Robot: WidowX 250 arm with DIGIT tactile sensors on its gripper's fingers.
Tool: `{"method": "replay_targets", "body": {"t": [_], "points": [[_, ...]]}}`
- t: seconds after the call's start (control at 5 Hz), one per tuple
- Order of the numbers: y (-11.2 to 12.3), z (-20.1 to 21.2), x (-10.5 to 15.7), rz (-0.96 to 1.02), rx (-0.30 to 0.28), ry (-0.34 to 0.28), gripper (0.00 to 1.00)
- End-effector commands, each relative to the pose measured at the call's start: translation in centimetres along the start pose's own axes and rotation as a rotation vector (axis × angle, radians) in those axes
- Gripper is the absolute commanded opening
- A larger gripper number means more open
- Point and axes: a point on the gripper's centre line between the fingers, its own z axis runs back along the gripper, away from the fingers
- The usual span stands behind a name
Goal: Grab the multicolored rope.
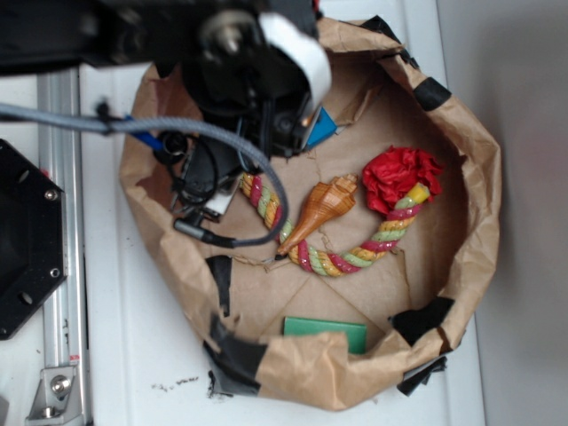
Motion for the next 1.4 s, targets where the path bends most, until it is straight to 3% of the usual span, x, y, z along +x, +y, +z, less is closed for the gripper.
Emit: {"method": "replay_targets", "body": {"t": [0.0,0.2,0.4,0.6,0.8,1.2], "points": [[0.3,-4.9,1.4,-0.175,-0.022,0.046,1.0],[0.2,-6.0,2.0,-0.196,-0.049,0.053,1.0],[0.3,-6.5,2.3,-0.177,-0.064,0.056,0.87],[0.7,-6.6,2.2,-0.144,-0.026,0.054,0.0],[0.8,-6.5,2.3,-0.135,-0.013,0.041,0.0],[1.2,-4.9,2.3,-0.031,0.121,0.01,0.0]]}}
